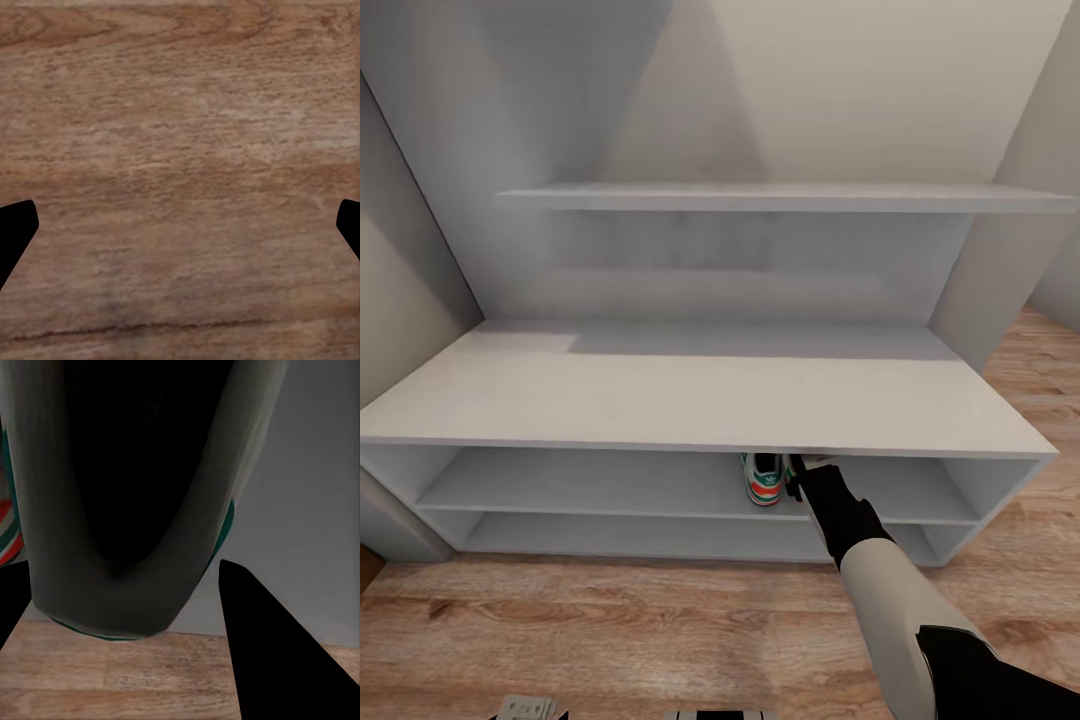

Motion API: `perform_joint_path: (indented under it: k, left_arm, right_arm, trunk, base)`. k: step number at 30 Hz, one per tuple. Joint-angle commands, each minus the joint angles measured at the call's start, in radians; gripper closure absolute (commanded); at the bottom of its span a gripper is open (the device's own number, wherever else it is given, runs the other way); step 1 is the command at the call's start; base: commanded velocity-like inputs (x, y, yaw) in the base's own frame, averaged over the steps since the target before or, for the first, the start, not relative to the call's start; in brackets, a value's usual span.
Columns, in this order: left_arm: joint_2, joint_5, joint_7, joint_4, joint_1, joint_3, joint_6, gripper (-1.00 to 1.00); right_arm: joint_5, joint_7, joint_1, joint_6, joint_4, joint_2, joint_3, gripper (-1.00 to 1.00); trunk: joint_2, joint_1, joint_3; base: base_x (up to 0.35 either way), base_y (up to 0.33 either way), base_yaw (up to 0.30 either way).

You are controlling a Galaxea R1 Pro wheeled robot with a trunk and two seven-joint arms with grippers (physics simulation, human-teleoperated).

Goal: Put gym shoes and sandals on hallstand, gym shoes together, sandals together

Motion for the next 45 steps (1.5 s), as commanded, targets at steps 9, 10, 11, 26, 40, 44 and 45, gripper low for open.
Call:
perform_joint_path:
  k: [9,10,11,26,40,44,45]
  left_arm:
    - [0.000,-0.003,-0.008,0.001,-0.001,0.008,-0.002,-1.00]
    - [0.000,-0.003,-0.008,0.001,-0.001,0.008,-0.002,-1.00]
    - [0.000,-0.003,-0.008,0.001,-0.001,0.008,-0.002,-1.00]
    - [0.000,-0.003,-0.008,0.001,-0.001,0.008,-0.002,-1.00]
    - [0.000,-0.002,-0.008,0.001,-0.001,0.010,-0.002,-1.00]
    - [0.000,-0.002,-0.008,0.001,-0.001,0.010,-0.002,-1.00]
    - [0.000,-0.002,-0.008,0.001,-0.001,0.010,-0.001,-1.00]
  right_arm:
    - [0.000,-0.005,0.000,0.003,-0.003,0.001,-0.004,1.00]
    - [0.000,-0.005,0.000,0.003,-0.003,0.001,-0.004,1.00]
    - [0.000,-0.005,0.000,0.003,-0.003,0.001,-0.005,1.00]
    - [0.001,-0.005,0.000,0.004,-0.003,0.001,-0.005,-1.00]
    - [0.001,-0.005,0.000,0.004,-0.003,0.001,-0.005,-1.00]
    - [0.001,-0.005,0.000,0.004,-0.003,0.001,-0.005,-1.00]
    - [0.001,-0.004,0.000,0.004,-0.003,0.001,-0.005,-1.00]
  trunk:
    - [0.000,0.000,-0.001]
    - [0.000,0.000,-0.001]
    - [0.000,0.000,-0.001]
    - [0.000,0.000,-0.001]
    - [0.000,0.000,-0.001]
    - [0.000,0.000,-0.001]
    - [0.000,0.000,-0.001]
  base:
    - [0.000,0.000,0.000]
    - [0.000,0.000,0.000]
    - [0.000,0.000,0.000]
    - [0.051,0.000,0.000]
    - [-0.127,0.000,0.000]
    - [-0.318,0.000,0.000]
    - [-0.326,0.000,0.000]
